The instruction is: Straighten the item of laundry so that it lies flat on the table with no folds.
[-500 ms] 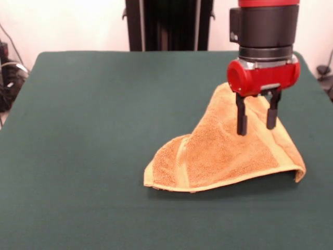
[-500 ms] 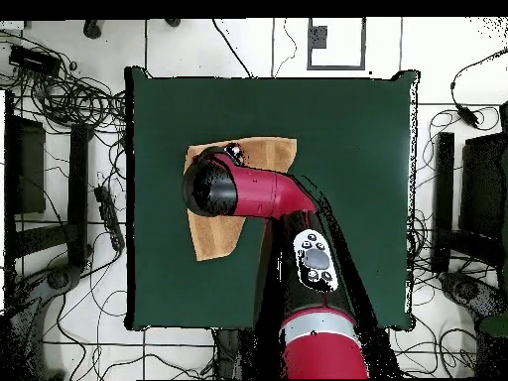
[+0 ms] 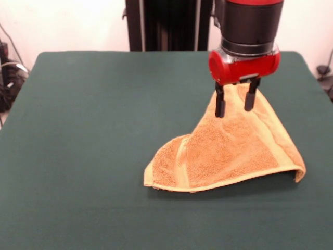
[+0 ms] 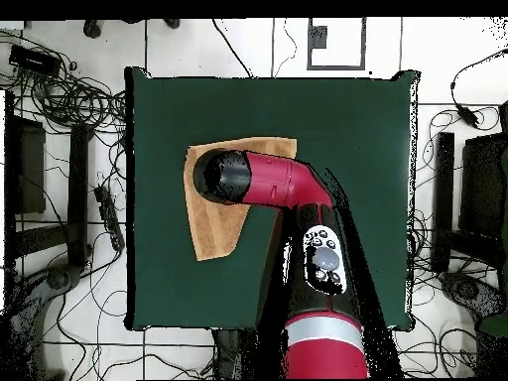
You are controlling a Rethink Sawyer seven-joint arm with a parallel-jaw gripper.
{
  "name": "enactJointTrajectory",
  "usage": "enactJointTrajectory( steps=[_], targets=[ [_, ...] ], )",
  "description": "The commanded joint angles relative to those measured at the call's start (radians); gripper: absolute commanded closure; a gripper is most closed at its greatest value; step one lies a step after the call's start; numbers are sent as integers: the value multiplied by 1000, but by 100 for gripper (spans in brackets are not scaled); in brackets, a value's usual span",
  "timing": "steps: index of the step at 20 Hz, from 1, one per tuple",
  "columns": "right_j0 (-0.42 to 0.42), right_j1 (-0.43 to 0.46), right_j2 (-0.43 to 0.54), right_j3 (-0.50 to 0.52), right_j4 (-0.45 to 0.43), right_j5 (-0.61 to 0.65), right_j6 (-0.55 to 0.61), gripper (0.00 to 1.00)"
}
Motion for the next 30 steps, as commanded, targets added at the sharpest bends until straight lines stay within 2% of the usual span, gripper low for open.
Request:
enactJointTrajectory(
  steps=[1, 4, 8, 12, 16, 20, 25, 30],
  targets=[
    [17, 63, 41, -12, 44, 31, 234, 0],
    [-12, 37, 84, 41, 55, -23, 214, 0],
    [-29, 23, 112, 64, 63, -80, 205, 0],
    [-83, -2, 194, 133, 60, -237, 188, 0],
    [-111, -7, 236, 156, 47, -278, 174, 0],
    [-198, -12, 370, 200, 7, -372, 129, 0],
    [-286, 16, 499, 223, -43, -356, 52, 0],
    [-285, 35, 495, 186, -40, -214, 36, 0]
  ],
)
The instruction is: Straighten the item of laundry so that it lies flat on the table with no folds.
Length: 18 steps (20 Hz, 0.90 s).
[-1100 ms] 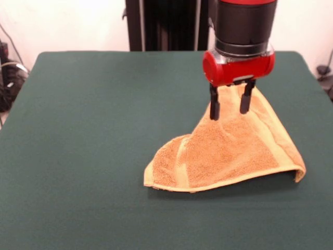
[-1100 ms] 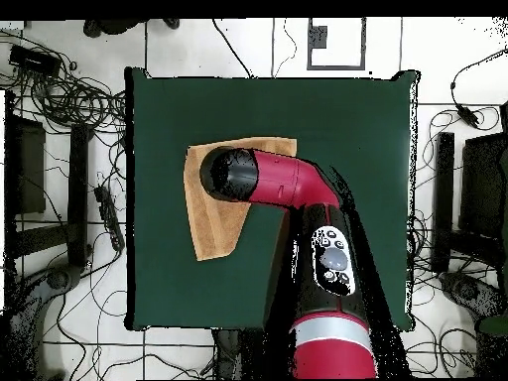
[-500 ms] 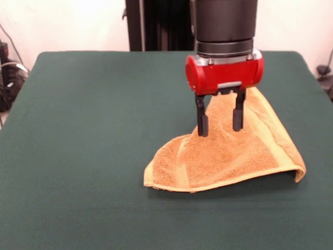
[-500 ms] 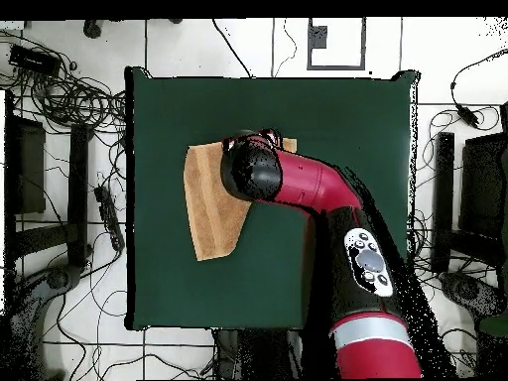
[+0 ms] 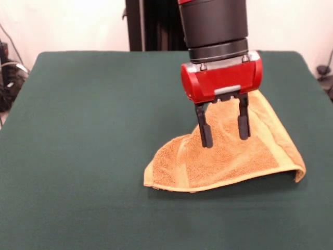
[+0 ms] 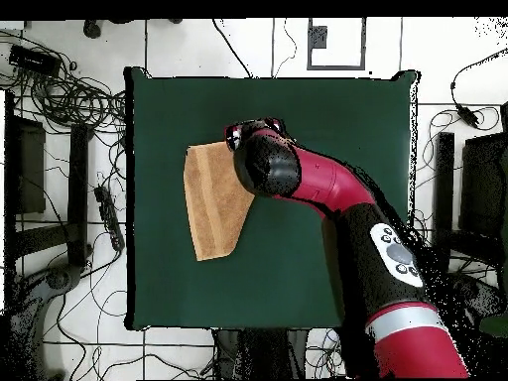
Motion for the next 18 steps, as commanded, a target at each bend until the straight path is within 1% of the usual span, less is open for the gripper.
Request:
enactJointTrajectory(
  steps=[1, 6, 10, 12, 13, 16, 18],
  targets=[
    [28, 70, 150, 67, -23, 172, 37, 0],
    [64, 81, 101, 19, -10, 333, 38, 0],
    [95, 100, 60, -26, -15, 416, 55, 0],
    [125, 113, 17, -67, -21, 516, 80, 0],
    [137, 120, 1, -88, -29, 557, 94, 100],
    [152, 126, -18, -104, -40, 570, 103, 100],
    [152, 124, -16, -101, -47, 527, 99, 100]
  ],
)
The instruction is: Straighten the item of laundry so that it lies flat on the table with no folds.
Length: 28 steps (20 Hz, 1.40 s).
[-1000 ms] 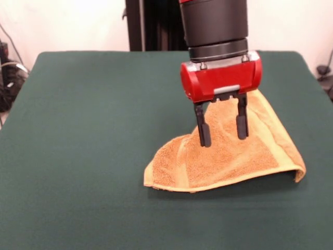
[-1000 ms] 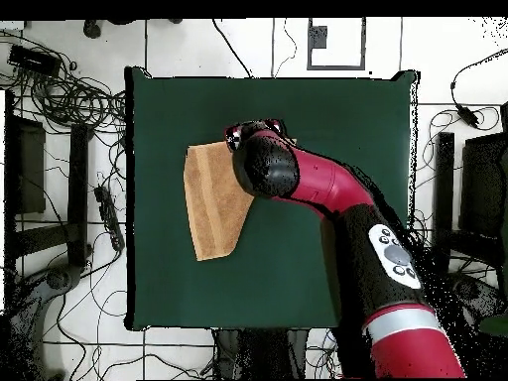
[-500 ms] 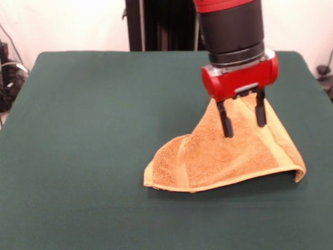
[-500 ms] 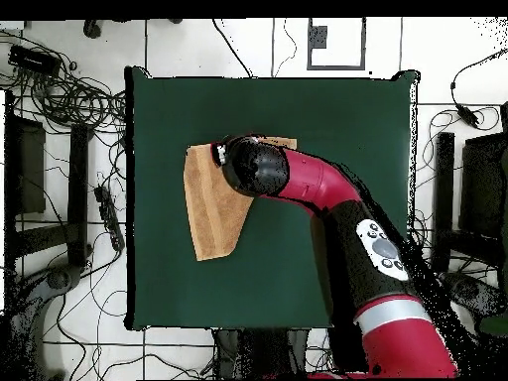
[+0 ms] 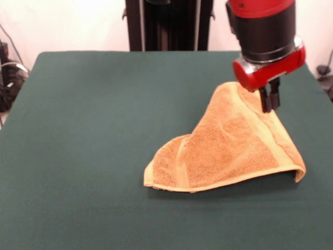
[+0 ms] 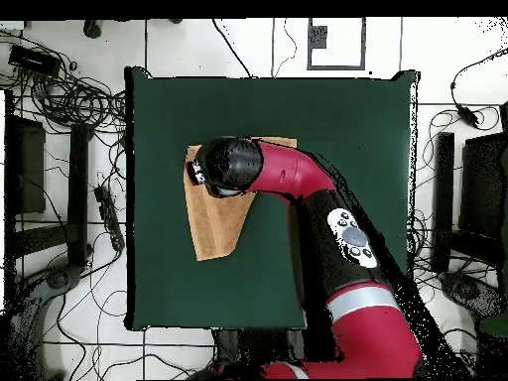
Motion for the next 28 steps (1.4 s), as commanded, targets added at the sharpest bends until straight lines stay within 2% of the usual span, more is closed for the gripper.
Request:
enactJointTrajectory(
  steps=[1, 7, 10, 12, 16, 21, 24, 28],
  targets=[
    [41, 82, -3, -36, -51, 50, 99, 100],
    [50, 73, -18, -42, -87, -61, 97, 100],
    [58, 46, -34, -27, -138, -263, 138, 100],
    [83, 48, -70, -57, -163, -302, 170, 100],
    [85, 60, -80, -65, -174, -314, 166, 100],
    [43, 131, -24, -58, -142, -317, 139, 100],
    [19, 162, 22, -64, -108, -246, 111, 100],
    [34, 205, 8, -114, -82, -135, 109, 100]
  ],
)
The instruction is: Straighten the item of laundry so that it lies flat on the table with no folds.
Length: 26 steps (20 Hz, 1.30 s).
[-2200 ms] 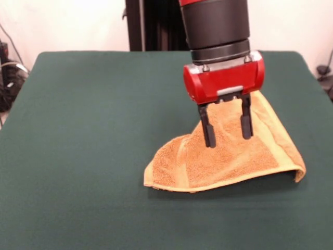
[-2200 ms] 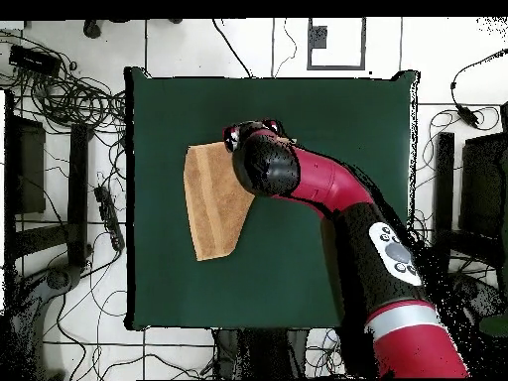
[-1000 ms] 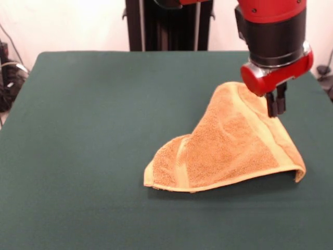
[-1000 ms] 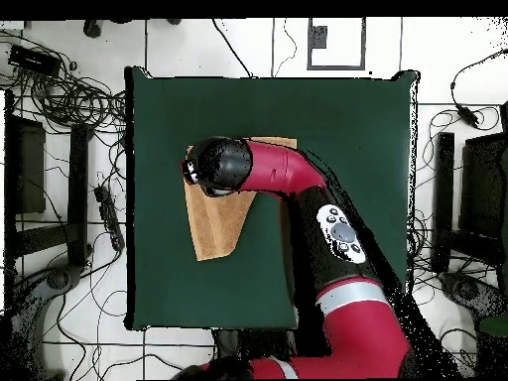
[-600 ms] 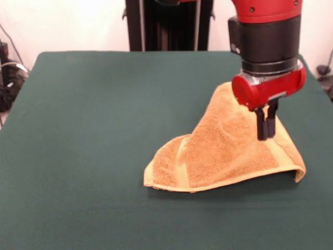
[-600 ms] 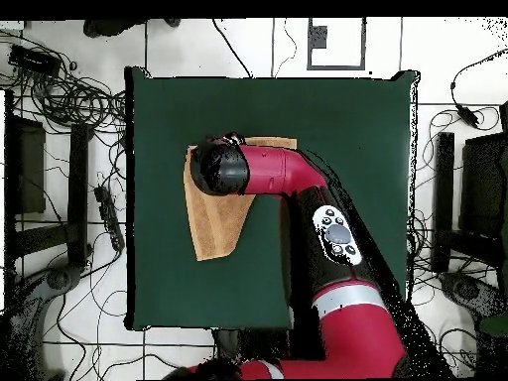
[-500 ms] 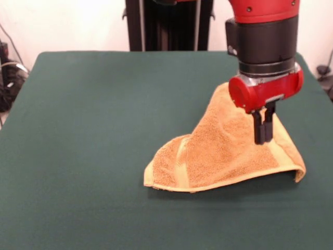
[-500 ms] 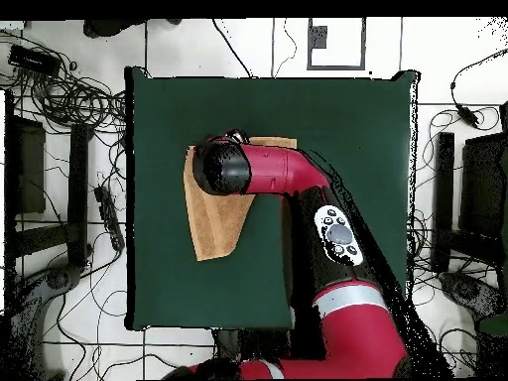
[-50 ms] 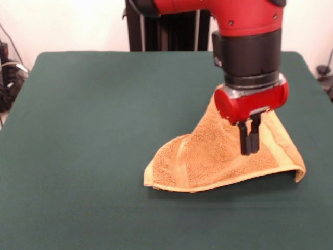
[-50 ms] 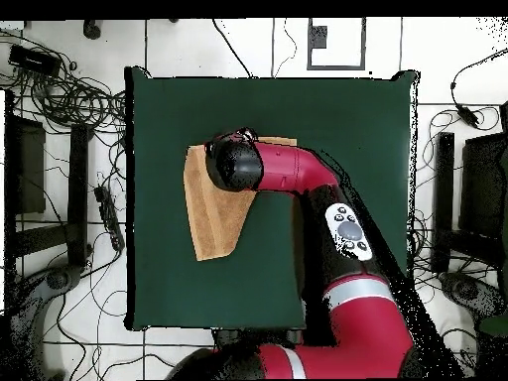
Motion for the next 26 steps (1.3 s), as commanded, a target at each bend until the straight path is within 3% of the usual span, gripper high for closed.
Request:
enactJointTrajectory(
  steps=[1, 6, 10, 17, 22, 26],
  targets=[
    [19, 132, 63, -37, 45, 178, 109, 100],
    [33, 173, 36, -100, 58, 311, 111, 100],
    [19, 190, 47, -101, 43, 273, 101, 100],
    [15, 236, 19, -151, 25, 322, 100, 100],
    [-41, 245, 34, -114, -29, 156, 56, 100],
    [-81, 265, 27, -109, -71, 112, 9, 100]
  ],
)
